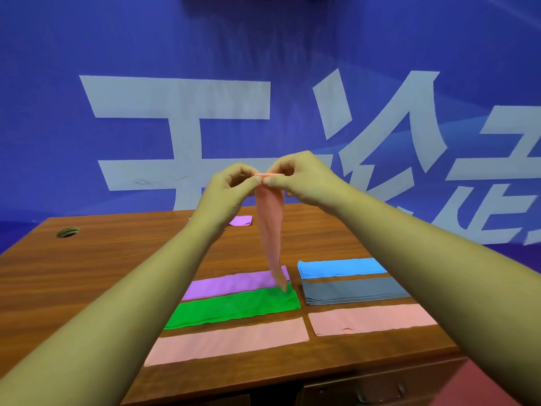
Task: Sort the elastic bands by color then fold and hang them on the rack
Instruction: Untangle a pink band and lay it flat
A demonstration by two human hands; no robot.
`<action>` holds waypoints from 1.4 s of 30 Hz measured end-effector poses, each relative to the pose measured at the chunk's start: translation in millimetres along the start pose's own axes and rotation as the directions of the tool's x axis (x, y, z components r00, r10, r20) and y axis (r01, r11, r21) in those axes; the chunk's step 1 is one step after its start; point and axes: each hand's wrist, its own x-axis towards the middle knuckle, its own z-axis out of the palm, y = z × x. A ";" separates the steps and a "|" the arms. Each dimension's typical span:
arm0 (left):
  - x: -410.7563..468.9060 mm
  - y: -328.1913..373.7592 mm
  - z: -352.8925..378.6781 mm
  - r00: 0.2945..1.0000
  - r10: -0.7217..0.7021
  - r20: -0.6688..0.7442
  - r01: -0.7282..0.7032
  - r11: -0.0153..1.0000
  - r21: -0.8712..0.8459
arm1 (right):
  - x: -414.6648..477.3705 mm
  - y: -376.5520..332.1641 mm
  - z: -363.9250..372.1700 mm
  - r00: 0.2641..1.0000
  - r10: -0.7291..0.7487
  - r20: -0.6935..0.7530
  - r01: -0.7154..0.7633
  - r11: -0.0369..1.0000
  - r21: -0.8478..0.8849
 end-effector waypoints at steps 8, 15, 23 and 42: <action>-23.9 -47.7 12.7 0.921 -0.277 0.275 0.304 0.951 -0.059 | 1.8 1.3 -9.1 0.979 0.139 -0.151 -0.094 0.958 0.270; -65.4 -77.2 0.2 0.782 -0.409 0.470 0.442 0.896 0.044 | -6.1 29.5 -18.9 0.919 0.328 -0.218 -0.192 0.857 0.479; -92.2 -86.2 -45.6 0.732 -0.511 0.451 0.550 0.834 0.052 | -33.3 75.3 -8.1 0.795 0.529 -0.298 -0.306 0.773 0.556; -192.3 -125.2 -133.1 0.669 -0.740 -0.064 0.741 0.658 0.136 | -152.7 131.5 125.8 0.700 0.710 -0.073 -0.626 0.660 0.414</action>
